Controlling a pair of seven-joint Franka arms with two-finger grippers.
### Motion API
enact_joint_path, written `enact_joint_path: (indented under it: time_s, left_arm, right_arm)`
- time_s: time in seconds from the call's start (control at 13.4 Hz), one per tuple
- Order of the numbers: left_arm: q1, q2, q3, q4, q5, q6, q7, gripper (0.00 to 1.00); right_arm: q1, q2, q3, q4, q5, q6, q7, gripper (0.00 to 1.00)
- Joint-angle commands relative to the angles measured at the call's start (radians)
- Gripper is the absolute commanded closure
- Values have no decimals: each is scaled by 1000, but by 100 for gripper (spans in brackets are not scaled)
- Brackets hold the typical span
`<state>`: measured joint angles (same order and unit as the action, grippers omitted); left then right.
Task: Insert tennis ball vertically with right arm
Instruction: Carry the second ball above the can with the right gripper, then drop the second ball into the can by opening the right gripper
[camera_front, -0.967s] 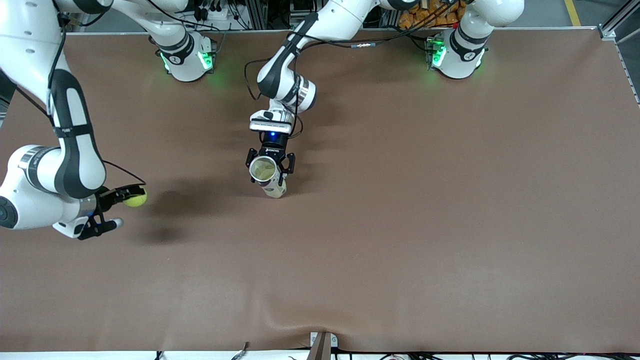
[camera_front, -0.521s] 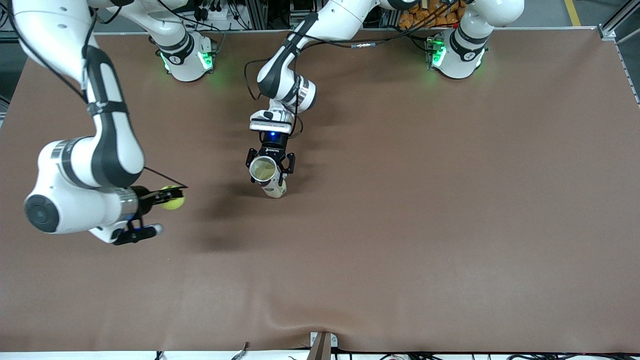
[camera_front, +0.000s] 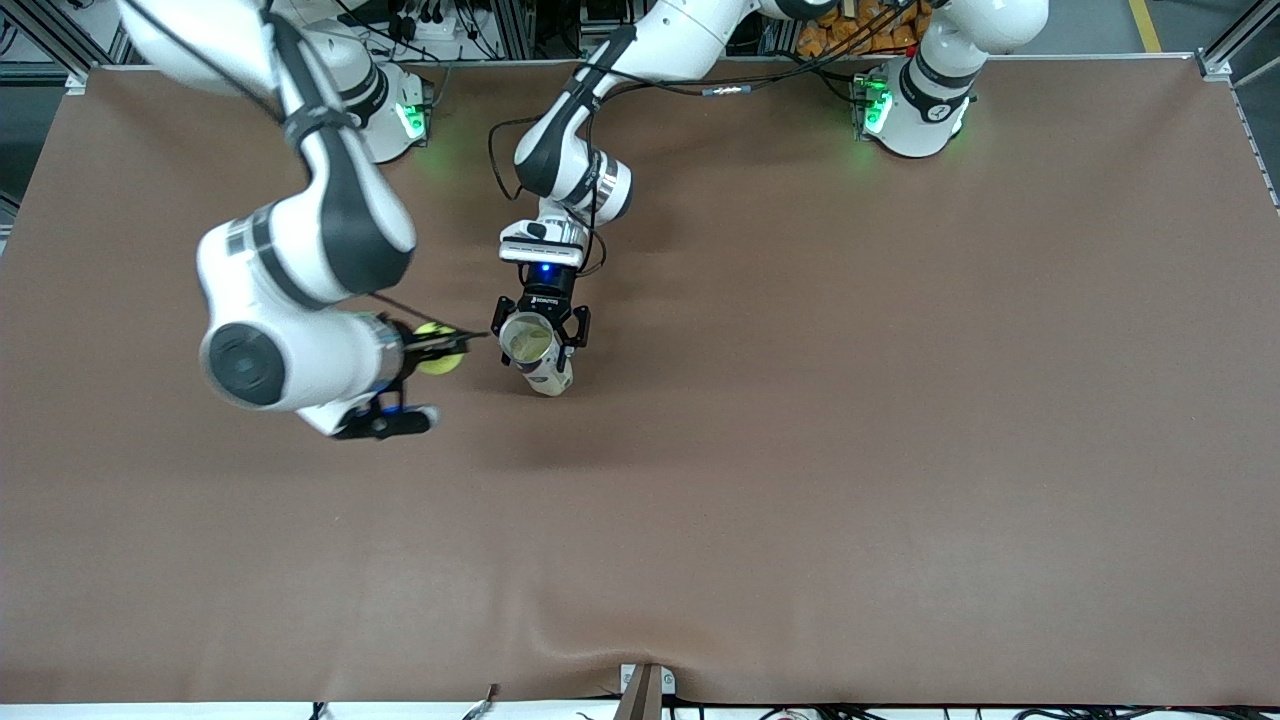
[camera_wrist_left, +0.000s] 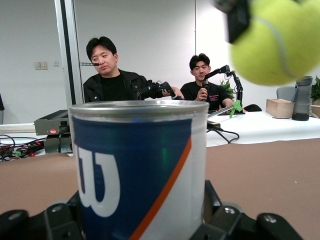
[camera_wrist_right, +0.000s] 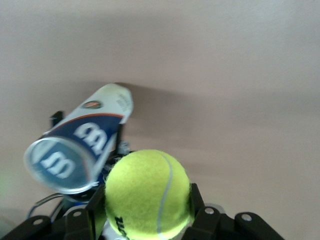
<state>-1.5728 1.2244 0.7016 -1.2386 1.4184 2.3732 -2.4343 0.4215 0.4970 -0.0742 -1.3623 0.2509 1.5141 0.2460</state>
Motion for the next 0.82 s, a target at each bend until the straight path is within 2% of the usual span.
enact_joint_path:
  time_s: [0.0,0.37,0.74]
  left_arm:
    - [-6,-26,1,-28,30,12,-54,10]
    - [-6,-28,-1,-32,28,12,-54,10]
    - [-6,-28,-1,-30,28,12,-54,9]
  right_arm:
    - [57,-14,-12,20,11,-6,52,98]
    - [158,-6,-15,20,37,29,94,98]
    - [175,15,-16,9,27,109,104,98]
